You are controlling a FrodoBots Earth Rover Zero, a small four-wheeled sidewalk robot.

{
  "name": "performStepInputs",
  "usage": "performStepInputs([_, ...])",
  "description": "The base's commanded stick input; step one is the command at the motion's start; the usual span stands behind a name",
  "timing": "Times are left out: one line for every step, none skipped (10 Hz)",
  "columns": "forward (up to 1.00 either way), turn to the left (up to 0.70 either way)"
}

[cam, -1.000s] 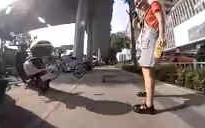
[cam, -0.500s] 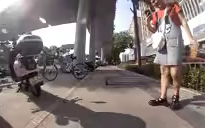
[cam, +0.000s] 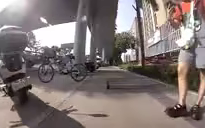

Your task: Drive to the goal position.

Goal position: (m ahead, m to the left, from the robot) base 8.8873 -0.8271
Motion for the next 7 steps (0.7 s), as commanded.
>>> performStepInputs([0.7, 0.0])
performStepInputs([0.7, 0.0])
performStepInputs([0.7, 0.0])
performStepInputs([0.7, 0.0])
performStepInputs([0.7, 0.0])
performStepInputs([0.7, 0.0])
performStepInputs([0.7, 0.0])
